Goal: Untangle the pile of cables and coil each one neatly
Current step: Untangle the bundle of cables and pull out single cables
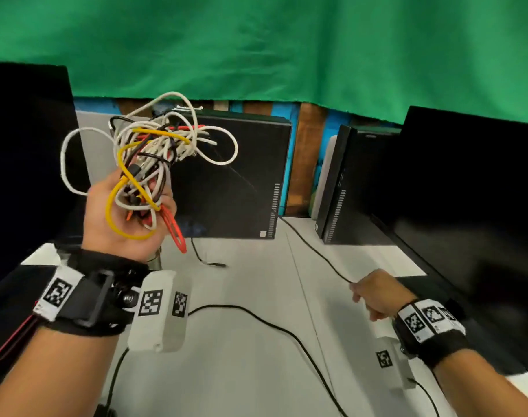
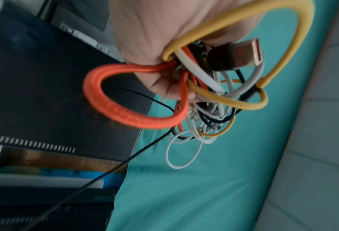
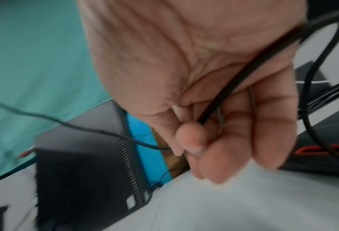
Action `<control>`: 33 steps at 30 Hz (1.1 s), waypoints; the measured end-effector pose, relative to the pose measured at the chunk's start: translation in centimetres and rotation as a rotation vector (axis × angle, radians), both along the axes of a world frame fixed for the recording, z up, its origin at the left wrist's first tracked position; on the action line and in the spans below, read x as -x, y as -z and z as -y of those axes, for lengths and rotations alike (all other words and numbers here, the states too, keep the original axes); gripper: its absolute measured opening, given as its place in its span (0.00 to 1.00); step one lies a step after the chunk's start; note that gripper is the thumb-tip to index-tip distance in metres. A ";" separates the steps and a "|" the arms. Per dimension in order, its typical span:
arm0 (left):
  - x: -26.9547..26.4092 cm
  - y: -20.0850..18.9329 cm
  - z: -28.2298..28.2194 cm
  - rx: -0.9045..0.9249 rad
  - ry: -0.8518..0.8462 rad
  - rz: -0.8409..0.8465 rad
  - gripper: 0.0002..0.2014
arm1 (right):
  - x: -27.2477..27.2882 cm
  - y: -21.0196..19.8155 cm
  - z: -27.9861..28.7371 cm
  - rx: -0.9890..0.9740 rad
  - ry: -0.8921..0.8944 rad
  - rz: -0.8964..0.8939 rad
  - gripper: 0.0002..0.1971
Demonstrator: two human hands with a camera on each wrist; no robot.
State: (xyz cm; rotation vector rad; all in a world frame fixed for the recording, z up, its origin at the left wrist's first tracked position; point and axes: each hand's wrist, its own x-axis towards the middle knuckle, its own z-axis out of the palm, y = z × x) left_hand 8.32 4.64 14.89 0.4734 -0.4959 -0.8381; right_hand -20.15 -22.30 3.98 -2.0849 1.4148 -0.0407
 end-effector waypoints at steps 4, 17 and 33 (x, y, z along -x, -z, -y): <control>-0.3 0.6 0.5 -0.065 -0.008 0.006 0.15 | 0.0 -1.4 2.5 0.039 0.176 -0.062 0.11; 1.8 4.1 4.1 -0.108 0.264 -0.017 0.25 | -11.9 -11.8 -11.0 0.143 -0.455 0.746 0.14; 1.5 4.8 4.2 -0.109 0.386 -0.325 0.24 | -12.4 -10.8 -12.0 -0.039 -0.431 0.909 0.08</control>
